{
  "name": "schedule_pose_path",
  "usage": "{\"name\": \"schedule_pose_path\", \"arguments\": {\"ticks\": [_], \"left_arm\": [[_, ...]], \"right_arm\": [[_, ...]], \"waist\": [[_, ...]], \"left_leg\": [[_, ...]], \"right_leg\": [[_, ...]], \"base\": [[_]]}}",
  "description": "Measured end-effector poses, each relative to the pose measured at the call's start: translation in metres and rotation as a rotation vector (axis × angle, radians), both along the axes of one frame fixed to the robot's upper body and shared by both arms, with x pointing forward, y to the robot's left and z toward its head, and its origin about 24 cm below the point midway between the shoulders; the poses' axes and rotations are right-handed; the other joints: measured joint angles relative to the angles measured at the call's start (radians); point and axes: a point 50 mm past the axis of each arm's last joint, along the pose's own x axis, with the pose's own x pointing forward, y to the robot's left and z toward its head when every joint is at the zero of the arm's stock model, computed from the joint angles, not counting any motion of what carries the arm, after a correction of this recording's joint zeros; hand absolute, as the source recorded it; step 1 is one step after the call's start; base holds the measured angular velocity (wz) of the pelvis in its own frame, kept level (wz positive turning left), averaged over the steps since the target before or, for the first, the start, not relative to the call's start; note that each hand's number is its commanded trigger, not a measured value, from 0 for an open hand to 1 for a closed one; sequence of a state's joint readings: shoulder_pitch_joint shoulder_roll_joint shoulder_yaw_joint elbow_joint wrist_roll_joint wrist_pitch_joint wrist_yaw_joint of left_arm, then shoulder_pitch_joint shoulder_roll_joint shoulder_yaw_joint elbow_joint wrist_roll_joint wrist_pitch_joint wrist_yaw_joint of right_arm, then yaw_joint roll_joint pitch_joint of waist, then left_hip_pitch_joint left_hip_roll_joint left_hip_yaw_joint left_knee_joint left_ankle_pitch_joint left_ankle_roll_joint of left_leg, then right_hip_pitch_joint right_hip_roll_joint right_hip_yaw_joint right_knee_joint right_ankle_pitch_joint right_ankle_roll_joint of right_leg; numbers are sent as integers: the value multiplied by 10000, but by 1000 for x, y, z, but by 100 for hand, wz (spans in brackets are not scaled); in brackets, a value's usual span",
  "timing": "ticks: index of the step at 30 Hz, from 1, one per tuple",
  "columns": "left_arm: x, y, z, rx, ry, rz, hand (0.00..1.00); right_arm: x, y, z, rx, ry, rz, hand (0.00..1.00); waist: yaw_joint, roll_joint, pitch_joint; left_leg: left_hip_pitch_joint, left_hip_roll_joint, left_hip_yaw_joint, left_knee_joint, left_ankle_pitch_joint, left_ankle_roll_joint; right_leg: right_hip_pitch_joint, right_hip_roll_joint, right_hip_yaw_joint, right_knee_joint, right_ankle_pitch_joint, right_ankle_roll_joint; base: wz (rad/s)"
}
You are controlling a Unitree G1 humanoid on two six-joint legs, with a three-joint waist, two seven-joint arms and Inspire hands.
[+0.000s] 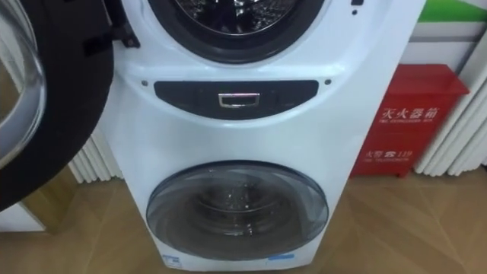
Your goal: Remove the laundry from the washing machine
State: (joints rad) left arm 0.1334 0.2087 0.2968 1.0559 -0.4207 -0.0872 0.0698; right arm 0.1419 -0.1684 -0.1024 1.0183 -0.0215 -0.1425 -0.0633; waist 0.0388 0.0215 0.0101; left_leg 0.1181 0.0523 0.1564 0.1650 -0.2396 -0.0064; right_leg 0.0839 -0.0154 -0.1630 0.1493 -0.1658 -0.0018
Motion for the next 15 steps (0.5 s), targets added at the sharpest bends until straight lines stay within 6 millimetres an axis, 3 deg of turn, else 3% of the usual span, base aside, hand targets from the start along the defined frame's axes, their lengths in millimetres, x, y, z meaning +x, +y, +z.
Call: {"name": "schedule_pose_path", "arguments": {"ticks": [5, 8, 13, 15], "left_arm": [[41, 52, 42, 1485, -1999, 251, 0], [69, 70, 75, 2332, -3530, -77, 0], [91, 94, 107, 3094, -4480, 3, 0], [93, 100, 116, 3276, -4675, 11, 0]], "right_arm": [[6, -17, 11, -857, -355, 478, 0], [-3, -25, 15, -1127, -384, 328, 0], [-2, -31, 20, -1370, -542, 325, 0], [-4, -35, 21, -1492, -501, 346, 0]], "waist": [[-42, 367, -111], [19, 389, -124], [166, 460, -148], [209, 594, -158]], "left_leg": [[38, -39, -76, -4, 0, 1], [60, -57, -208, -13, 1, 2], [-27, -65, -202, 5, 1, 2], [-39, -69, -200, 10, 0, 2]], "right_leg": [[30, -26, -45, -2, -1, 1], [42, -33, -27, 18, -2, 4], [-15, -27, 16, 22, 10, 27], [-40, -24, 59, 21, 19, 40]], "base": [[-2], [5], [-6], [0]]}}
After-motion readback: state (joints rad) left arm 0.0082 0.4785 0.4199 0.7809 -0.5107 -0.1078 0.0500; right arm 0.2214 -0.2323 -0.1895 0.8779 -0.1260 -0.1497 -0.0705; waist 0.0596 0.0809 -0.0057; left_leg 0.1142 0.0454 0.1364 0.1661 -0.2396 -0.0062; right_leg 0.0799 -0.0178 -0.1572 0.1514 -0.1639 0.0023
